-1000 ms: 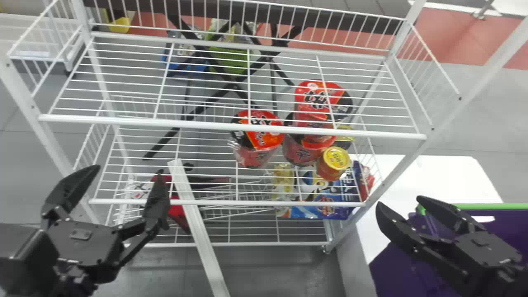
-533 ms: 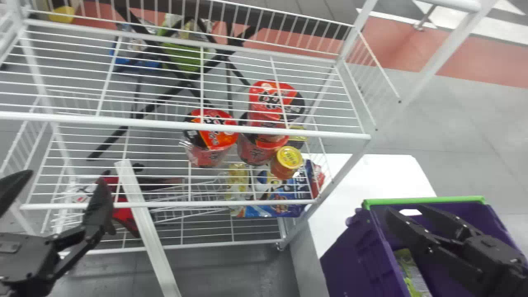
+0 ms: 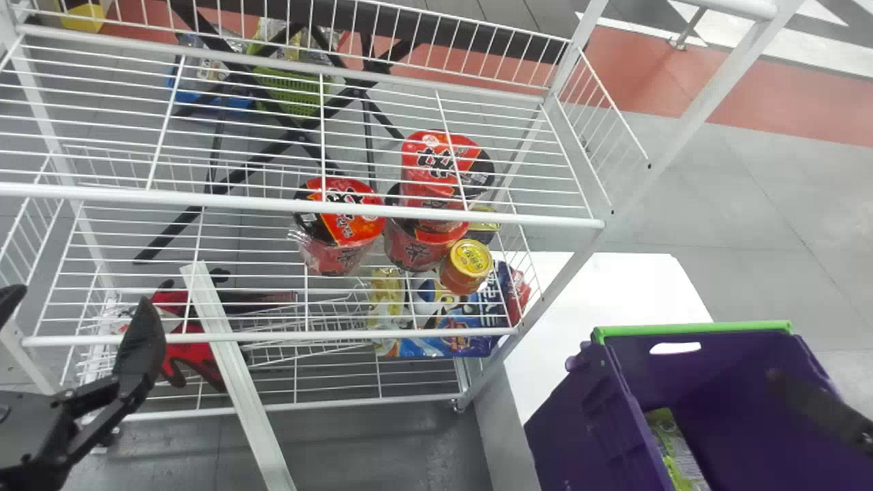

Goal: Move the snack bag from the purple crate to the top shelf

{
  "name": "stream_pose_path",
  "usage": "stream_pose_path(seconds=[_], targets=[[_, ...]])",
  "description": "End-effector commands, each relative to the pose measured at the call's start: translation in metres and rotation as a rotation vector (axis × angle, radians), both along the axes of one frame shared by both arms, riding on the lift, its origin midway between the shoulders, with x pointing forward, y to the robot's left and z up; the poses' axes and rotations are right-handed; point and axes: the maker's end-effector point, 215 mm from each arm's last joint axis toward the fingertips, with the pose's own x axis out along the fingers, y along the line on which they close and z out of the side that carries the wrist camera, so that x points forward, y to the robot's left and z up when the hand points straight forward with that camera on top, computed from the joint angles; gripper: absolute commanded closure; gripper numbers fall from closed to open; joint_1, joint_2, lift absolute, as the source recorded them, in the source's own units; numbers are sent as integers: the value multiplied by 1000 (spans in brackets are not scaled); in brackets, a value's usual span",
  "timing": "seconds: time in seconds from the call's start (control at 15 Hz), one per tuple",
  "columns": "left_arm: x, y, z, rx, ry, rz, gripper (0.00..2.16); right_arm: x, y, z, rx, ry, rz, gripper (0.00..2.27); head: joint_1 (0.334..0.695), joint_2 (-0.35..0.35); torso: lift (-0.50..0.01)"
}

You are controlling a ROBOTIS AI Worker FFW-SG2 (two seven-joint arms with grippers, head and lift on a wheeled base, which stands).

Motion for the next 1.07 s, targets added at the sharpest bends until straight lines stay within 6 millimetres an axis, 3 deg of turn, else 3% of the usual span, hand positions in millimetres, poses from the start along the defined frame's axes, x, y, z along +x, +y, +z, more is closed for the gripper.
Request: stream_pose_path(seconds=[0.0,0.33,0.6,0.87,1.0], targets=[[-1,0,-4,6,7,-2,66,-15,-24,-13,26,82,-21,90,695,-350,-452],[-5,1,-14,21,29,-3,66,-25,-57,-25,25,131,27,87,695,-350,-452],[-7,4,-17,37,36,9,66,-31,-76,-42,-93,196,127,87,695,-350,-452],[-7,7,-20,51,44,13,66,-55,-95,-82,-224,388,179,87,695,-350,-452],[-5,8,-22,54,50,14,66,-67,-92,-107,-230,460,218,70,695,-350,-452]])
